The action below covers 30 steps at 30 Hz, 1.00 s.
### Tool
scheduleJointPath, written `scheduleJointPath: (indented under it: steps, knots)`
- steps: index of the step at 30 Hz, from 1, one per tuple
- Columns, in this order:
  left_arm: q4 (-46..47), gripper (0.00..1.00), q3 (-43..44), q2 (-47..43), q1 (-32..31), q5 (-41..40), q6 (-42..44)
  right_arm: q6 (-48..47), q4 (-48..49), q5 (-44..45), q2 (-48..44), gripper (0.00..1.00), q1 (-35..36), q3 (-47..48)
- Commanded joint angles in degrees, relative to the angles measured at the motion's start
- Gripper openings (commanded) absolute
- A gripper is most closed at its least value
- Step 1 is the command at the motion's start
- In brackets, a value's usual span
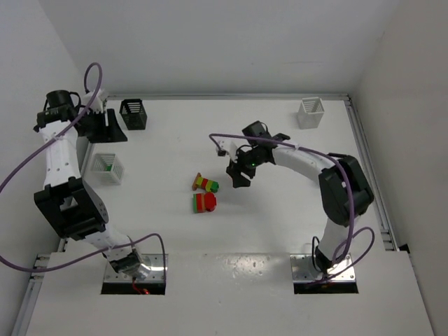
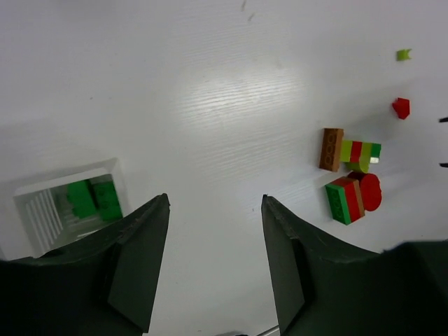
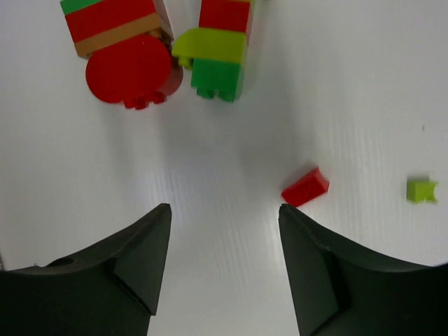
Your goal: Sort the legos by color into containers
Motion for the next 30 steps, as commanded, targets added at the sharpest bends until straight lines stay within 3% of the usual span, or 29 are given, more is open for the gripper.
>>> scheduleJointPath:
  steps: [1,3,15,30]
  knots:
    - [2.0,0.61,-1.3,-5.4,-2.6,2.6,-0.3,-5.9,-1.0,2.6,4.2,0.65,3.6,5.8]
    - [3.4,0.63,-3.3,-7.3,-3.9,2.0,-0.9,-5.9,-0.5,5.1,5.7,0.70,5.1,6.5]
    - [5.3,0.64,-6.3,-10.5,-2.0,2.5,-1.5,1.6,2.7,13.0,16.1,0.70,10.9,14.1]
    - [5.8,0.64,-8.5,-11.0,0.1,4.2,0.3,4.8,4.2,13.1,20.2,0.71,13.0,17.9]
